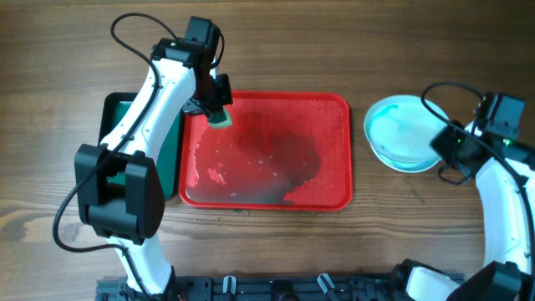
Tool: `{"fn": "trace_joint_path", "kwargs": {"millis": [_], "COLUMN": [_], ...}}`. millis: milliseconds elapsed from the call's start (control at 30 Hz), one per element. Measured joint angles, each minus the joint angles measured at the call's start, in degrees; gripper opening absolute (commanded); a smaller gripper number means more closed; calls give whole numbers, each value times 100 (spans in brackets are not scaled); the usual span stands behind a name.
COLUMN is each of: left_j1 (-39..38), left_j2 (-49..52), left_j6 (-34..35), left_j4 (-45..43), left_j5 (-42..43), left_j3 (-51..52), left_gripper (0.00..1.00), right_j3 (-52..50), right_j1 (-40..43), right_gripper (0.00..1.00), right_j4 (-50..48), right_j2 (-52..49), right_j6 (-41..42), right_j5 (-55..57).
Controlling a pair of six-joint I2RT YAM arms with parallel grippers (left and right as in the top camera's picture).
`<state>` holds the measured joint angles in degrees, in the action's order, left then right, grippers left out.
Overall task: Clean dirty plates on tray and stack at the side
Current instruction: 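Lower the plate onto the stack right of the tray and release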
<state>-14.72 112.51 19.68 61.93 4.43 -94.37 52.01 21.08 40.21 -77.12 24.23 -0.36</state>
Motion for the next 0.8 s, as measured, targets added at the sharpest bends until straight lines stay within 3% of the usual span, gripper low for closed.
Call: {"fn": "trace_joint_path", "kwargs": {"millis": [67,100,200,400,567,800], "left_j1": [0,0,0,22,485,1464], "left_j2": [0,0,0,0,-57,-671], "left_j6": [0,-2,0,0,0,-151], "left_j4": [0,0,2,24,767,1648], "left_j5": [0,0,0,0,-50,-599], "left_j3": [0,0,0,0,-133,-208], "left_gripper": [4,4,4,4,4,4], "right_j3": [-232,-326,-398,-376,166,944], "right_j1": [87,109,109,109,-48,-1436], "right_gripper": [5,13,61,73,76,79], "right_j4": [-302,-496,-669,-614,-109,365], "right_j2": [-101,-221,-514,-754,-664,-444], "right_j6": [-2,0,4,-2,-323,-848], "right_j5": [46,61,68,-118,-848,-1303]}}
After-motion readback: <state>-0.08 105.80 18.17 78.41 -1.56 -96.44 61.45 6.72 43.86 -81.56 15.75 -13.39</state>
